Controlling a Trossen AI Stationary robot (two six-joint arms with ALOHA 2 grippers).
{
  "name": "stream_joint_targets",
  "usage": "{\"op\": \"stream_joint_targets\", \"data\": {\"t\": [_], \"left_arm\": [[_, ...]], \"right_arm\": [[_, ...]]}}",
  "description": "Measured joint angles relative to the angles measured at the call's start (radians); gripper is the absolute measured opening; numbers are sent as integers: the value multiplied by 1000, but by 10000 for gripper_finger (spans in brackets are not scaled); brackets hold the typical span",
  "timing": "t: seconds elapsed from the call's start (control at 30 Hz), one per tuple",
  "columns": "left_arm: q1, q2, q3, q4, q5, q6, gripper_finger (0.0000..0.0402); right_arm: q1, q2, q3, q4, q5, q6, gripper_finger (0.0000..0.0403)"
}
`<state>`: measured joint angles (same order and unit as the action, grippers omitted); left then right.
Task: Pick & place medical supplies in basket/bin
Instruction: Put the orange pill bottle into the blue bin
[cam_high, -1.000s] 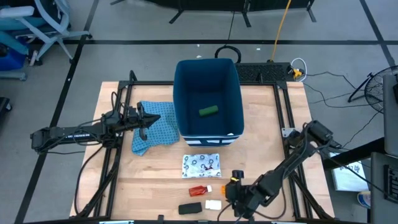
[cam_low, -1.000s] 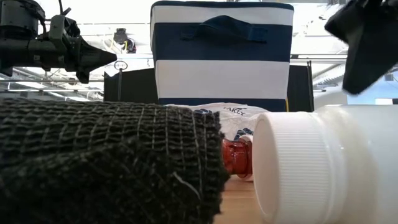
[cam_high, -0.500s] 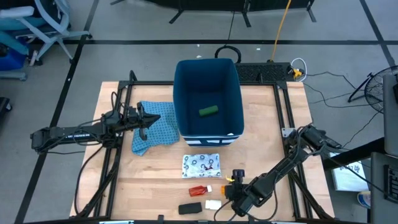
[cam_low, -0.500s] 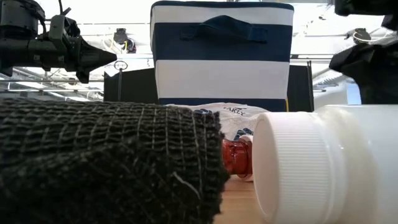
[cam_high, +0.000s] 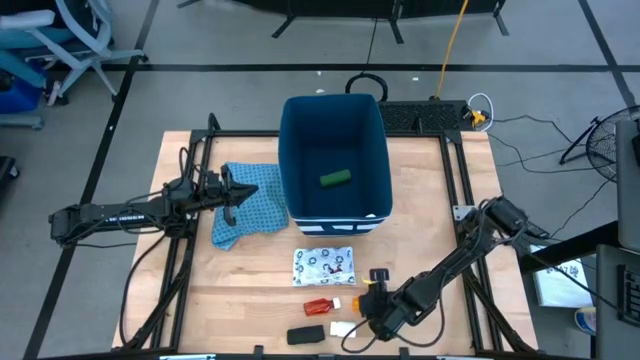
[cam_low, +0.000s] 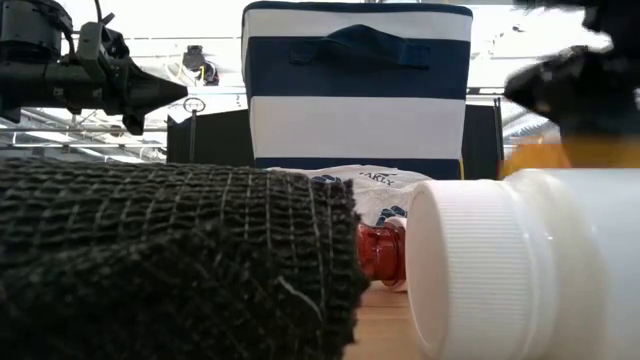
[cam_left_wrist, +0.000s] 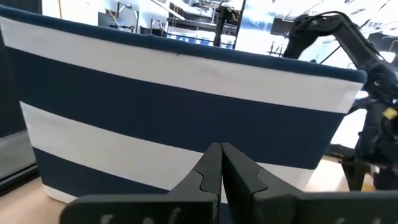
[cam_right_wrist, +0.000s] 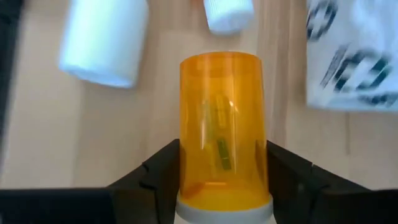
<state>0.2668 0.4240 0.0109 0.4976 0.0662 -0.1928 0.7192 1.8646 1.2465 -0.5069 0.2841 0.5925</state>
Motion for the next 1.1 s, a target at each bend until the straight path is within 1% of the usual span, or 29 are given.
{"op": "stream_joint_targets", "data": {"t": [0.13,0.2,0.3,0.47,0.57,0.67,0.77,0.9,1.03,1.07,1.1], "left_arm": [[0,0,0,0,12,0,12],[0,1,0,0,12,0,12],[0,1,0,0,11,0,12],[0,1,0,0,12,-2,12],[0,1,0,0,12,-4,12],[0,1,0,-1,12,-20,12],[0,1,0,-2,13,-26,12],[0,1,0,-3,13,-30,12],[0,1,0,-3,13,-29,12],[0,1,0,-3,13,-29,12],[0,1,0,-3,13,-29,12]], "right_arm": [[-6,-81,0,39,6,-81,204],[-7,-139,0,67,30,-140,209],[-6,-236,0,113,55,-259,199],[-6,-401,0,203,59,-442,176],[-5,-486,0,208,65,-500,180],[-6,-556,0,211,129,-555,192],[-16,-607,-1,227,146,-621,191],[-57,-637,-1,278,137,-707,178],[-144,-647,-2,325,131,-756,180],[-174,-652,-2,331,118,-760,183],[-206,-658,-1,333,78,-763,184]]}}
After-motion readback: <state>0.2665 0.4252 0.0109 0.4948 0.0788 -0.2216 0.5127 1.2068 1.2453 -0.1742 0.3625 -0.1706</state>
